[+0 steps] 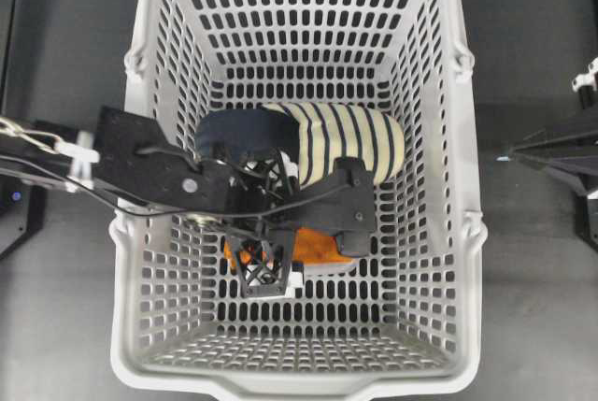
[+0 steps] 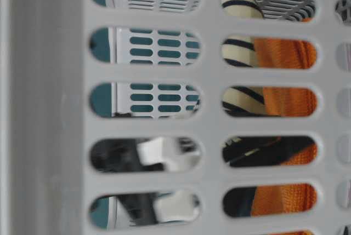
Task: Pick up the orange cloth from the shopping basket with the left arm.
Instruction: 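Lower the left gripper into the basket and close on the orange cloth, then lift the orange cloth upward out of the basket with the left gripper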
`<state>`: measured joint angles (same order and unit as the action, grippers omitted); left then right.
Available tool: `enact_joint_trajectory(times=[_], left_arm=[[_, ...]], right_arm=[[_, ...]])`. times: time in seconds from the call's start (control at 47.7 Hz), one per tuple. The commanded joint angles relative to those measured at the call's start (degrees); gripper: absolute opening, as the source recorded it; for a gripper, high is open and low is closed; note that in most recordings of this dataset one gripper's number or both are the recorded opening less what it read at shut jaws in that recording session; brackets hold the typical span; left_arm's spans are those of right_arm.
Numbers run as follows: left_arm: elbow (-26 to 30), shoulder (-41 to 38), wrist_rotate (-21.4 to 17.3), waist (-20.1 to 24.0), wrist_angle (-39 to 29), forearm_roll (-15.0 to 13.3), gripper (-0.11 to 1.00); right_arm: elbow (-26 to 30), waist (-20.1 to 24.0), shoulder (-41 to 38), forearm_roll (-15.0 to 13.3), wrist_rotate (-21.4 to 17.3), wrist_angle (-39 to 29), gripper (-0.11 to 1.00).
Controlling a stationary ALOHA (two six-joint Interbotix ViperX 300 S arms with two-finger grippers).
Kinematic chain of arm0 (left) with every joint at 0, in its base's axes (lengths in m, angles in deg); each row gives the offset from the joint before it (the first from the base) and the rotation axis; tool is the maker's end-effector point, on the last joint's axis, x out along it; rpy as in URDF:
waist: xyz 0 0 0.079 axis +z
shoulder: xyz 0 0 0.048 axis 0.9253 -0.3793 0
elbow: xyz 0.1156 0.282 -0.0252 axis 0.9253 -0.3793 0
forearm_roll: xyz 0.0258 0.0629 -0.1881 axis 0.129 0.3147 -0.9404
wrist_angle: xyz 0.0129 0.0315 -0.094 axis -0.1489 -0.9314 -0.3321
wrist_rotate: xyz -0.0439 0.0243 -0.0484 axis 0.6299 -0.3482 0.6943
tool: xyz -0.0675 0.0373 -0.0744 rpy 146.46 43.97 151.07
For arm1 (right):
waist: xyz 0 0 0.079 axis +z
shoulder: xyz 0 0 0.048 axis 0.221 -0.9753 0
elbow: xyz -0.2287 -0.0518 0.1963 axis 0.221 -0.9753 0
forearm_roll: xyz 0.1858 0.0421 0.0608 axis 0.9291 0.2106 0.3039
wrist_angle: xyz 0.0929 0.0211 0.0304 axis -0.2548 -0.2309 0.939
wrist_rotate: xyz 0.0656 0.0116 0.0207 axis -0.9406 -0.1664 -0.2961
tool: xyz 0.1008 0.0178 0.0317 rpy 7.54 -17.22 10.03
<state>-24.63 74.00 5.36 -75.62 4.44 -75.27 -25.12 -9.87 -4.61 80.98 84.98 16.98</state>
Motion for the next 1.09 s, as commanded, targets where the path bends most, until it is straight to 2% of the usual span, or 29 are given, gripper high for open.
enact_joint_trajectory(times=[0.0, 0.189, 0.294, 0.335, 0.545, 0.587, 0.755, 1.069], left_arm=[[0.1, -0.3, 0.2, 0.0, 0.2, 0.2, 0.90], [-0.4, -0.1, 0.1, -0.1, 0.2, 0.3, 0.87], [-0.4, 0.0, 0.1, -0.1, 0.2, 0.3, 0.79], [-0.4, 0.2, 0.1, 0.0, 0.2, 0.3, 0.73], [0.1, 3.3, -0.1, 0.3, -0.4, 0.3, 0.18], [0.2, 4.1, -0.1, 0.4, -0.8, 0.3, 0.11], [3.7, 8.3, -0.1, 0.4, -4.2, 0.3, 0.11], [17.6, 15.0, 0.1, 0.4, -15.5, 0.2, 0.11]], right_arm=[[0.4, 0.0, -0.4, 0.2, -0.1, 0.4, -0.01], [0.2, 0.0, -0.4, 0.2, -0.1, 0.4, -0.01], [0.0, 0.0, -0.3, 0.2, -0.1, 0.5, -0.01], [0.0, 0.0, -0.4, 0.2, -0.1, 0.6, -0.01], [0.0, 0.0, -0.3, 0.2, -0.1, 0.8, -0.01], [0.0, 0.0, -0.3, 0.2, -0.1, 0.8, -0.01], [0.0, 0.1, -0.3, 0.2, -0.1, 0.8, -0.01], [0.0, -0.2, -0.1, 0.2, 0.0, 0.8, -0.01]])
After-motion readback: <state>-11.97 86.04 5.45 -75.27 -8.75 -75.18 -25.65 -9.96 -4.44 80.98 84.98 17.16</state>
